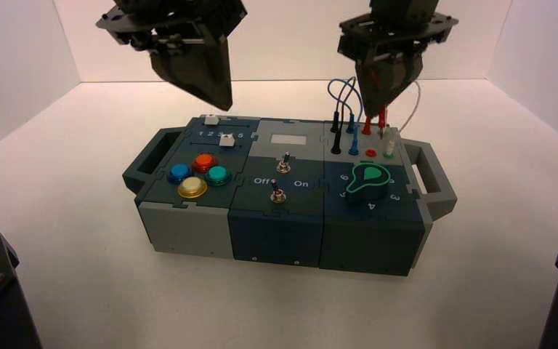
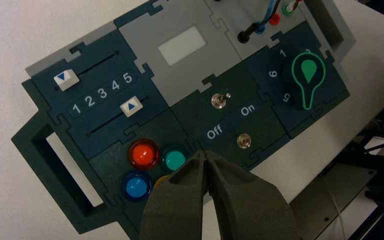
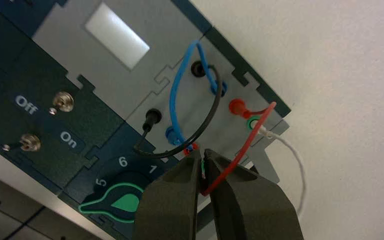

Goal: Insert the red wire.

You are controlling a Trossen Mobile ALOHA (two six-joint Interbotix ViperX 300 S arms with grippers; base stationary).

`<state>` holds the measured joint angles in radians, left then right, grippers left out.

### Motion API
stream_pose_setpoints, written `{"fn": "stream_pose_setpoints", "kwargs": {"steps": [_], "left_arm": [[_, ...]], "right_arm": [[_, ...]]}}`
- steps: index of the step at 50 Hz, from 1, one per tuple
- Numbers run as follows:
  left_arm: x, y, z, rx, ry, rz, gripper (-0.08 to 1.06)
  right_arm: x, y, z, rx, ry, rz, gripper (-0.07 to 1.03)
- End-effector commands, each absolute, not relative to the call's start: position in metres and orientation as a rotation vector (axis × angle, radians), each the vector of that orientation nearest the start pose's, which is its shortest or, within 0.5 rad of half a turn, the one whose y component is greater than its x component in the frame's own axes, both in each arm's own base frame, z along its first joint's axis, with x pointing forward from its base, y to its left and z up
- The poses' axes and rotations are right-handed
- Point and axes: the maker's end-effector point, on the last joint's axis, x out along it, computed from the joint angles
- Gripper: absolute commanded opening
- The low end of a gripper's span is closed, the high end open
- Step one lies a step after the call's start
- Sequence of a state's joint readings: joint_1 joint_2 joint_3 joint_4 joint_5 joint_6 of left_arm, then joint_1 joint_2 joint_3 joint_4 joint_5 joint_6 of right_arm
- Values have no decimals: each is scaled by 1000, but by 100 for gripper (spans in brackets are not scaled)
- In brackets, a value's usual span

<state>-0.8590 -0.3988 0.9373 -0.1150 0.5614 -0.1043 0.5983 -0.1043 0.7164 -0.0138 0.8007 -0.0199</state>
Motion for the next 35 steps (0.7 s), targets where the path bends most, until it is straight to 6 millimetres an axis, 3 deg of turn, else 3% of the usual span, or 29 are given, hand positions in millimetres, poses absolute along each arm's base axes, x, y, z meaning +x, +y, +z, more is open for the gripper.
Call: {"fn": "stream_pose_setpoints", "kwargs": {"steps": [1, 35], "left_arm": [[181, -226, 132, 255, 1062, -726, -3], [187, -233, 136, 252, 1051, -728, -3]], "right_arm": [[261, 175, 108, -397, 1256, 502, -3], [241, 170, 95, -290, 1194, 501, -3]]}}
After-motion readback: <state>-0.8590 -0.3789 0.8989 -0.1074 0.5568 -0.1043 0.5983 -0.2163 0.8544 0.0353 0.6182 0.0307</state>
